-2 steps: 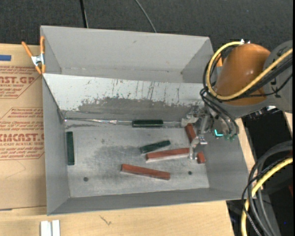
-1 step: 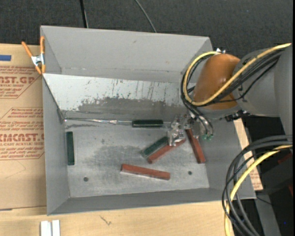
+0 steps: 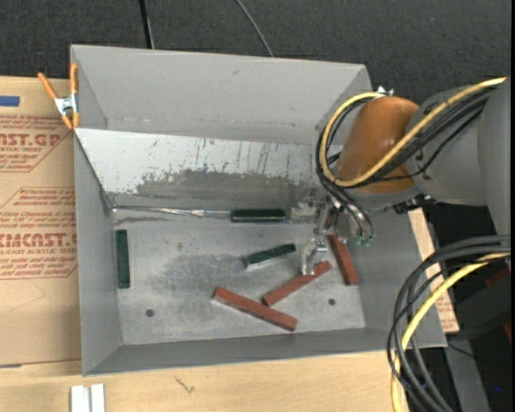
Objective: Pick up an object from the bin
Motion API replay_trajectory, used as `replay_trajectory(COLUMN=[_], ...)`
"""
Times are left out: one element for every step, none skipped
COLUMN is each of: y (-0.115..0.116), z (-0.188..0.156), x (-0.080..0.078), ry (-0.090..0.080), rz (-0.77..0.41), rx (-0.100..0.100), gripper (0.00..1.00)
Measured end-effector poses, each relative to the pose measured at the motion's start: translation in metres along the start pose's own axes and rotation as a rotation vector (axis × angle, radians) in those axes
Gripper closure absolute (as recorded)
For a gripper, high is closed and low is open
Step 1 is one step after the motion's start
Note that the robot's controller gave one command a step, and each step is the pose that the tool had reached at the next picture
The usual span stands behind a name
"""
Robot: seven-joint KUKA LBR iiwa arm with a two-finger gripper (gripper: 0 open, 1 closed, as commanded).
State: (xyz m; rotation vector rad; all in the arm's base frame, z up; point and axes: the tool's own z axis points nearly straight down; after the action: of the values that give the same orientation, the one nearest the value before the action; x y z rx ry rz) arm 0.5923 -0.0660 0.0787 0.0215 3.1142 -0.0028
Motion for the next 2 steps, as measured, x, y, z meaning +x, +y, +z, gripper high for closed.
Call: replay_trajectory(y=[0.000,0.049], z=[0.001,0.000], x=[0.001,0.021], ry=[0.004,0.001], rz=[0.000,-0.207], rx=[0.000,-0.001], gripper=[0.00,1.00])
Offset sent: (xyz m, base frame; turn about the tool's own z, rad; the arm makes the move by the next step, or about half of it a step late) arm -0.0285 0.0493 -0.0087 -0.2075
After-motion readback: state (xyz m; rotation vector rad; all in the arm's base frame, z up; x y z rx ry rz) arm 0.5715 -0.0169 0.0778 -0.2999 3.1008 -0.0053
